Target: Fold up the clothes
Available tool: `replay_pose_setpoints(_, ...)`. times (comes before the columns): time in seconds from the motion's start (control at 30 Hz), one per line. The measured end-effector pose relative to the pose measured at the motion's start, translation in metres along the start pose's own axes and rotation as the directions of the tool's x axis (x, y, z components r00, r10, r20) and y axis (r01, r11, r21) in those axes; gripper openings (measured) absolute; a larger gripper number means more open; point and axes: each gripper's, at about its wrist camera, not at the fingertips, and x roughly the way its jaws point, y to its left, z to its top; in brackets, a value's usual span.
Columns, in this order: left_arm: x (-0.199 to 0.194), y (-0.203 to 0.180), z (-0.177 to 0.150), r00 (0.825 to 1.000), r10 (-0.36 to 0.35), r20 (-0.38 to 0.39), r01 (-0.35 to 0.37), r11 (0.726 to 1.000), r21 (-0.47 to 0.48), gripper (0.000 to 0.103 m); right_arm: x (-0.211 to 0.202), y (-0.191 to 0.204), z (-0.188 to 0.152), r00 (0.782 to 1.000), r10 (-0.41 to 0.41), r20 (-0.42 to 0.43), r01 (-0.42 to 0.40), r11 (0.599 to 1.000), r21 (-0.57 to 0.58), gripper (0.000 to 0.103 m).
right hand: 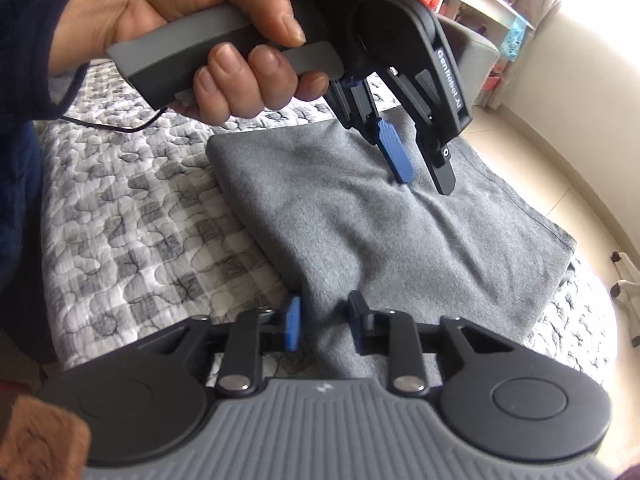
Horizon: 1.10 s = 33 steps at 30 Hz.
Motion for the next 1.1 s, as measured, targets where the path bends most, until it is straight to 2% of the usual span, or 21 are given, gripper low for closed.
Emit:
replay_pose_setpoints(0.1, 0.002, 0.001, 0.002, 1.000, 0.002, -0.005, -0.001, 1.000, 0.003, 0.038, -0.015, -0.020, 0.009, 0.995, 0.056, 0.080, -0.064, 0.993, 0.097, 0.035)
replay_pose_setpoints(0.13, 0.002, 0.002, 0.003, 1.000, -0.001, -0.008, 0.001, 1.000, -0.008, 0.038, -0.020, -0.028, 0.011, 0.992, 0.050, 0.119, -0.066, 0.988, 0.139, 0.039)
replay_pose_setpoints(0.27, -0.009, 0.004, 0.004, 1.000, -0.031, 0.003, 0.031, 0.999, -0.043, 0.041, -0.029, -0.063, 0.019, 0.972, -0.029, 0.232, -0.058, 0.932, 0.357, 0.039)
replay_pose_setpoints(0.33, -0.018, 0.003, 0.004, 0.999, -0.018, 0.030, 0.018, 1.000, -0.019, 0.045, -0.025, -0.078, 0.019, 0.968, -0.081, 0.236, -0.039, 0.884, 0.465, 0.039)
replay_pose_setpoints(0.47, -0.025, 0.015, 0.005, 0.998, 0.042, 0.050, -0.040, 0.999, -0.032, 0.043, -0.007, -0.088, 0.018, 0.972, -0.144, 0.184, 0.004, 0.798, 0.603, 0.039)
replay_pose_setpoints(0.5, -0.027, 0.018, 0.005, 0.997, 0.056, 0.056, -0.054, 0.998, -0.041, 0.043, -0.006, -0.088, 0.015, 0.975, -0.142, 0.168, 0.006, 0.781, 0.625, 0.033)
replay_pose_setpoints(0.53, -0.028, 0.021, 0.005, 0.996, 0.065, 0.062, -0.062, 0.997, -0.049, 0.040, -0.007, -0.088, 0.013, 0.978, -0.138, 0.158, 0.006, 0.772, 0.636, 0.024)
replay_pose_setpoints(0.6, -0.029, 0.022, 0.006, 0.996, 0.061, 0.070, -0.058, 0.997, -0.049, 0.030, -0.002, -0.090, 0.013, 0.980, -0.132, 0.146, 0.004, 0.756, 0.654, 0.023)
replay_pose_setpoints(0.73, -0.024, 0.020, 0.004, 0.995, 0.070, 0.066, -0.068, 0.997, -0.032, 0.023, 0.008, -0.094, 0.018, 0.980, -0.121, 0.157, -0.015, 0.744, 0.668, 0.021)
replay_pose_setpoints(1.0, -0.013, 0.025, 0.005, 0.993, 0.109, 0.046, -0.108, 0.994, -0.031, 0.019, 0.039, -0.092, 0.020, 0.988, -0.078, 0.132, -0.030, 0.743, 0.668, 0.021)
replay_pose_setpoints(1.1, -0.012, 0.025, 0.004, 0.991, 0.121, 0.048, -0.121, 0.993, -0.012, 0.019, 0.045, -0.093, 0.019, 0.989, -0.084, 0.121, -0.014, 0.765, 0.644, 0.012)
